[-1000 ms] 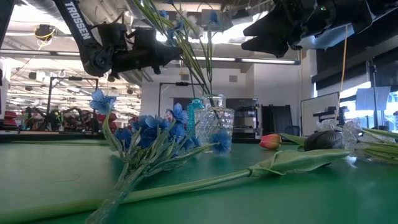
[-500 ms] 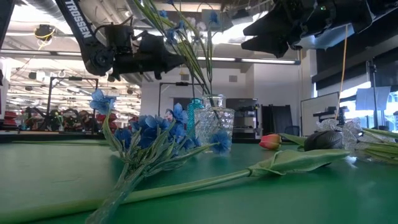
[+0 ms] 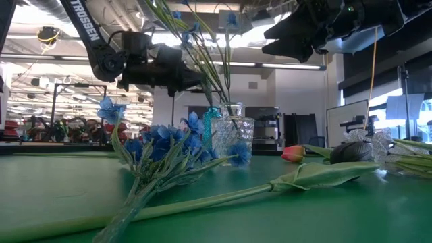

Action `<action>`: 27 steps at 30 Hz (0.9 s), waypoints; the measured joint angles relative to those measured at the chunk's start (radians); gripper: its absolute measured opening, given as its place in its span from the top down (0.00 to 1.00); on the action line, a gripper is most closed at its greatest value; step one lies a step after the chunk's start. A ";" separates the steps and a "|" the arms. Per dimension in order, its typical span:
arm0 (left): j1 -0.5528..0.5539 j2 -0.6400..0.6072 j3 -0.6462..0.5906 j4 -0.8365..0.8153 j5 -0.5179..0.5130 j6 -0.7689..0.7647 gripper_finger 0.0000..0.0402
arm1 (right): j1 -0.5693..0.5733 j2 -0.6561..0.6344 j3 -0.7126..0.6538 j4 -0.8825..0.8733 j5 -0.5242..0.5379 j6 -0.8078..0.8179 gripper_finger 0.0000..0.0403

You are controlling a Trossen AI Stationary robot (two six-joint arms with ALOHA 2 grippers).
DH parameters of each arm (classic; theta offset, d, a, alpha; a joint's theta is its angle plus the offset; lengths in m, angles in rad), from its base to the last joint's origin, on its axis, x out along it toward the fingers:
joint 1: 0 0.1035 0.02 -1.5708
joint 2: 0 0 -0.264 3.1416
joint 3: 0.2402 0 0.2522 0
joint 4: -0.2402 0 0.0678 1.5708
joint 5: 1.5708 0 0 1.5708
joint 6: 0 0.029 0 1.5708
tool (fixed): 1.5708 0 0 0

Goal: Sort flowers into vase by color
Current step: Put the top white flowers into the blue transparent vase, then put the left light pink flowers into the blue transparent vase

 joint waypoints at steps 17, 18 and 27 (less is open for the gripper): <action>-0.034 -0.159 0.000 -0.380 -0.126 0.162 0.57 | 0.000 0.000 0.000 -0.029 0.000 0.000 0.33; -0.038 -0.190 0.000 -0.429 -0.143 0.180 0.57 | 0.000 0.000 0.000 -0.030 0.000 0.000 0.33; -0.096 -0.515 0.000 -0.980 -0.237 0.263 0.55 | 0.000 0.000 0.000 -0.030 0.009 -0.001 0.33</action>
